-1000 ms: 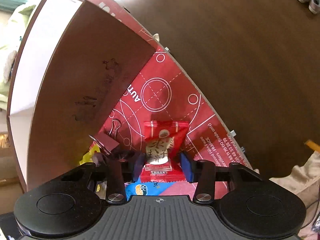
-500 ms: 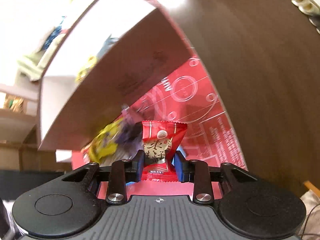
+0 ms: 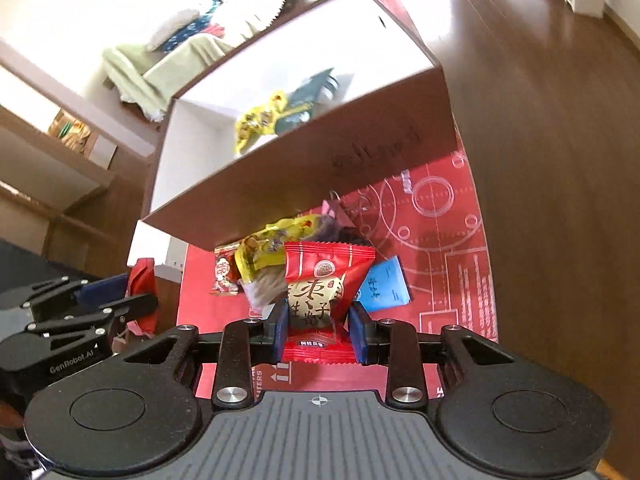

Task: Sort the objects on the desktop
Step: 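Lift the red wrapper with left tool while right tool lifts the red packet toward the box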

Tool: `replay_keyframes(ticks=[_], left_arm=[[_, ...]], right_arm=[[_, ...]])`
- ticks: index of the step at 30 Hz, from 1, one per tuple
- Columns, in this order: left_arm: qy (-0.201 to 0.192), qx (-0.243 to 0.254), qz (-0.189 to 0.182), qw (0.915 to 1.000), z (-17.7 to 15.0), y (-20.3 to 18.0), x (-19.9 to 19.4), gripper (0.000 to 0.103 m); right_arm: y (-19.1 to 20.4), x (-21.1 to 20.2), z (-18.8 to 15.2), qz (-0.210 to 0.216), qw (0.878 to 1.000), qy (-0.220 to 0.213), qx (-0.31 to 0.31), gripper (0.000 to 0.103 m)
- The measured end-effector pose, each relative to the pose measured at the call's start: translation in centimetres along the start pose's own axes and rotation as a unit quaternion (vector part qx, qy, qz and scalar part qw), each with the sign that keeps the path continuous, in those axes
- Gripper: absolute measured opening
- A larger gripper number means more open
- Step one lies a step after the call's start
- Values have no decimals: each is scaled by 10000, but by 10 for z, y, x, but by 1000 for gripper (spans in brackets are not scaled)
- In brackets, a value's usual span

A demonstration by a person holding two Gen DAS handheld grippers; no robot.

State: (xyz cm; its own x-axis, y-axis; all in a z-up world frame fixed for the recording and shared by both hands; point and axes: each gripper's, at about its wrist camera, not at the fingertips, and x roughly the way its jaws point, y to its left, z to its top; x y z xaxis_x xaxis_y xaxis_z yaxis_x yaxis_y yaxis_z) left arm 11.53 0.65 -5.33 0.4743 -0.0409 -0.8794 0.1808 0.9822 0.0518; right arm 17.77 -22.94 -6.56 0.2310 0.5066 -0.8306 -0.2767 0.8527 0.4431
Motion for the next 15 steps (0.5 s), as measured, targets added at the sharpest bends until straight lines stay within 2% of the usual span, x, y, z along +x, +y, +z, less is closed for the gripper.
replay_keyframes(ticks=[15], left_arm=[[-139,154,-39,9998,5,-8,-16,32]], right_arm=[[14,-11,4,-95,9995,-106,-287,31]])
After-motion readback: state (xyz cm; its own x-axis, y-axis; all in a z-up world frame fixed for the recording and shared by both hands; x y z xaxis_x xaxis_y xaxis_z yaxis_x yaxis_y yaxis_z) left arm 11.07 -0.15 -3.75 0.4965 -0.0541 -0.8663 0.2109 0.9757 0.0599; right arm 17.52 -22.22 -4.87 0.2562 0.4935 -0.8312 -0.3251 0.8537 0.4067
